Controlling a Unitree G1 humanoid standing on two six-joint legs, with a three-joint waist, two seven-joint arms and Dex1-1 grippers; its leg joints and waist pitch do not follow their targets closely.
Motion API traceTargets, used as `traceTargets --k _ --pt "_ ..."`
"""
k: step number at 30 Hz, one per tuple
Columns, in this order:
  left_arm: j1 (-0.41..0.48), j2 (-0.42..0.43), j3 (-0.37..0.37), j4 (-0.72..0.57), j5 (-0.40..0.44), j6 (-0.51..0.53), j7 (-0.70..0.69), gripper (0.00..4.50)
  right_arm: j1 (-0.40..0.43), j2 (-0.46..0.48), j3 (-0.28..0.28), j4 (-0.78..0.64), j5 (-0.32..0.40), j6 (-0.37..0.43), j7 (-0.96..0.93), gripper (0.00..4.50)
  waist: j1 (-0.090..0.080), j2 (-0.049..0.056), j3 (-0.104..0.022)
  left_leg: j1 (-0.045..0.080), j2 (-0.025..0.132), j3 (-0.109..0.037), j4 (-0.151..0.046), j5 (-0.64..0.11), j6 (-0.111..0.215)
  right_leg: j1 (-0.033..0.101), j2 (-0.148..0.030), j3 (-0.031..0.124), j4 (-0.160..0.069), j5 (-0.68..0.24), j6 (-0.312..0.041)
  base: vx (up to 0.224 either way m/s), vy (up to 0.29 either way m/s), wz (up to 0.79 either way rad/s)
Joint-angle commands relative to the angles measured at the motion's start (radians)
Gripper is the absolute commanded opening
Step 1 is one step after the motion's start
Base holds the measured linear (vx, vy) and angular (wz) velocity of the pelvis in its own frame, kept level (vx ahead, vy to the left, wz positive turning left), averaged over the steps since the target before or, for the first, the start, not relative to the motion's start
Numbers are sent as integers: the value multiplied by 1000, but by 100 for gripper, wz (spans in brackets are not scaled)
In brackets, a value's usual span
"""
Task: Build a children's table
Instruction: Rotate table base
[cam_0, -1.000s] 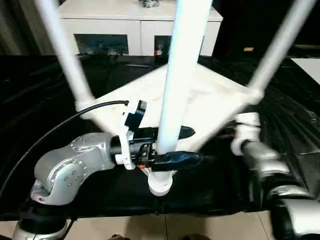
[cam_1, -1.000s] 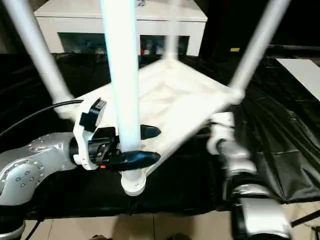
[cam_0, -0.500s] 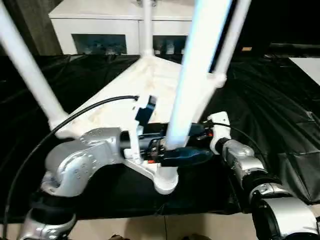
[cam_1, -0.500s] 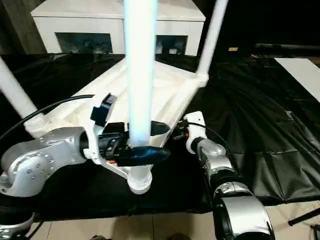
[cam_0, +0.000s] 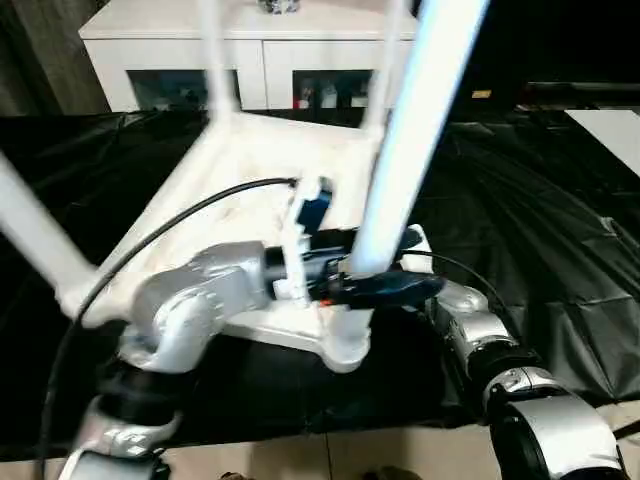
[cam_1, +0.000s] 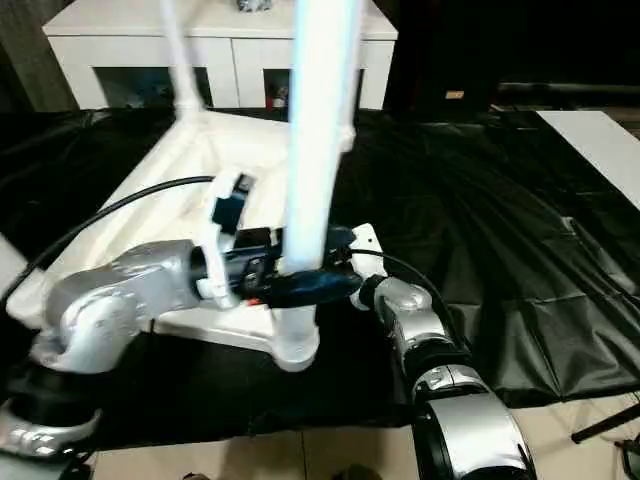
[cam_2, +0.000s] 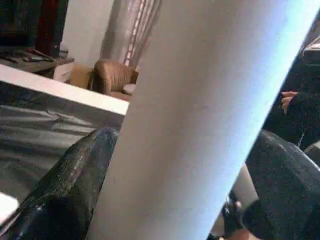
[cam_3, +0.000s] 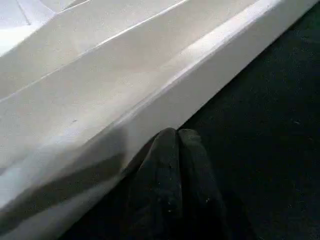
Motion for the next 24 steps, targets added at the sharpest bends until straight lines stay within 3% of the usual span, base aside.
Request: traceTargets --k 1,4,6,7,8,10,11,14,18,20,21,22,24 --pt "-31 -23 -30 23 33 -32 5 444 11 34 36 -31 -14 -15 50 0 10 11 -66 16 27 -14 -89 -357 -9 47 -18 20 -69 -232 -270 0 0 0" --pt "-50 -54 -44 76 82 -95 25 444 16 23 17 -35 -12 -16 17 0 12 15 -67 18 26 -12 -88 -346 1 48 -18 20 -69 -205 -284 0 0 0" --pt "-62 -74 -49 114 123 -141 53 444 15 13 3 -32 -9 -17 -20 0 14 11 -68 16 27 -12 -88 -340 5 52 -19 20 -68 -200 -287 0 0 0" --pt "-86 -94 -58 181 194 -210 101 444 13 -5 -20 -29 -1 -18 -73 0 15 13 -66 19 27 -12 -87 -339 8 49 -18 20 -73 -207 -281 0 0 0" --pt "-91 -98 -60 197 210 -226 113 444 12 -9 -25 -29 2 -18 -82 0 17 17 -66 22 27 -12 -87 -341 6 48 -18 20 -73 -211 -278 0 0 0" --pt "-134 -121 -53 312 300 -316 203 444 14 -43 -67 -39 25 -27 -138 0 21 13 -65 22 25 -12 -88 -364 3 47 -17 19 -79 -250 -261 0 0 0" --pt "-135 -122 -53 315 302 -319 205 444 14 -43 -68 -40 26 -28 -139 0 22 13 -65 26 26 -11 -87 -374 0 45 -17 19 -81 -264 -257 0 0 0" --pt "-166 -136 -37 393 364 -398 277 450 22 -76 -111 -74 50 -49 -175 37 22 10 -64 14 22 -14 -88 -375 6 52 -20 17 -85 -314 -223 0 0 0" --pt "-200 -164 -23 495 437 -502 377 450 46 -119 -176 -153 99 -61 -201 62 22 8 -67 18 20 -13 -84 -375 14 45 -19 15 -92 -353 -201 0 0 0" --pt "-216 -176 -23 553 483 -560 426 450 69 -142 -191 -201 109 -68 -205 74 19 6 -65 12 18 -15 -85 -383 19 46 -18 12 -97 -381 -187 0 0 0" --pt "-218 -177 -24 560 491 -570 434 450 73 -147 -195 -211 111 -70 -206 92 21 9 -65 13 18 -16 -85 -384 19 45 -17 12 -99 -387 -179 0 0 0" --pt "-220 -181 -24 575 500 -589 441 450 83 -156 -201 -228 115 -71 -206 99 20 4 -68 12 19 -16 -85 -384 20 45 -18 11 -98 -383 -176 0 0 0" --pt "-204 -181 -18 566 481 -582 413 450 103 -168 -204 -264 126 -58 -175 113 20 9 -68 9 17 -17 -85 -380 22 46 -20 9 -98 -393 -178 0 0 0"
